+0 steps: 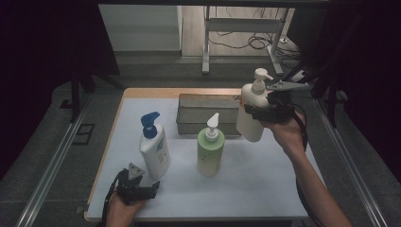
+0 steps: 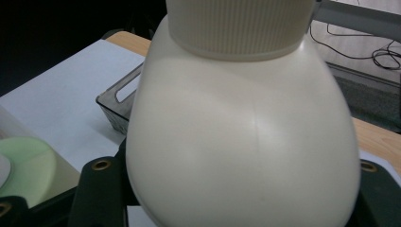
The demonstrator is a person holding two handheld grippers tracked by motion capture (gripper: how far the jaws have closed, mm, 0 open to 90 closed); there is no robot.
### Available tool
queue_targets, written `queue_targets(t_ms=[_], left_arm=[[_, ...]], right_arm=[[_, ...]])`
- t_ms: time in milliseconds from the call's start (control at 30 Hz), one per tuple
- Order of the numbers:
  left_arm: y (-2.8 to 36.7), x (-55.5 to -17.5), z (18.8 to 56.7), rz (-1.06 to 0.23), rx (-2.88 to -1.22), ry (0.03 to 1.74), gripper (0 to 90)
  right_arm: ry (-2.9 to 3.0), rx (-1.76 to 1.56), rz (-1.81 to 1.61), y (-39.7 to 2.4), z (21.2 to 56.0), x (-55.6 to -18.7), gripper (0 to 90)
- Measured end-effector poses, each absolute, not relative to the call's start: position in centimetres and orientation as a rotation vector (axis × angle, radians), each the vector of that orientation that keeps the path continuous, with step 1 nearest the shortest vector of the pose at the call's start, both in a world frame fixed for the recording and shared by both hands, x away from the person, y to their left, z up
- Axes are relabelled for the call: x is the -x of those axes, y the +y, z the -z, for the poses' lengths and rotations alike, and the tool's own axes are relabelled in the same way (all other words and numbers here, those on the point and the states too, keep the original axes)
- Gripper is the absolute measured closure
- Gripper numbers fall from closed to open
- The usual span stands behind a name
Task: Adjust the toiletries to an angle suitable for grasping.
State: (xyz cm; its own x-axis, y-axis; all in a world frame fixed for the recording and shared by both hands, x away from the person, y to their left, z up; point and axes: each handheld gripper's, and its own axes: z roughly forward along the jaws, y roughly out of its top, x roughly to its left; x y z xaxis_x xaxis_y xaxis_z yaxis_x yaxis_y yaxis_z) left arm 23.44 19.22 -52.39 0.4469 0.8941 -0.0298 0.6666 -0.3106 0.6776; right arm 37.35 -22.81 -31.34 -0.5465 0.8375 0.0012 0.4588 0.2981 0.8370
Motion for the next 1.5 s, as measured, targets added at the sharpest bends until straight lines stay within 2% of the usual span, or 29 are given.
queue_targets(t_ms=[1500], left_arm=[[19.2, -23.5, 52.4, -0.47, -2.079, 1.302, 10.8]], right_arm=[[2.129, -1.081, -1.191, -13.3, 32.0, -45.3, 36.9]])
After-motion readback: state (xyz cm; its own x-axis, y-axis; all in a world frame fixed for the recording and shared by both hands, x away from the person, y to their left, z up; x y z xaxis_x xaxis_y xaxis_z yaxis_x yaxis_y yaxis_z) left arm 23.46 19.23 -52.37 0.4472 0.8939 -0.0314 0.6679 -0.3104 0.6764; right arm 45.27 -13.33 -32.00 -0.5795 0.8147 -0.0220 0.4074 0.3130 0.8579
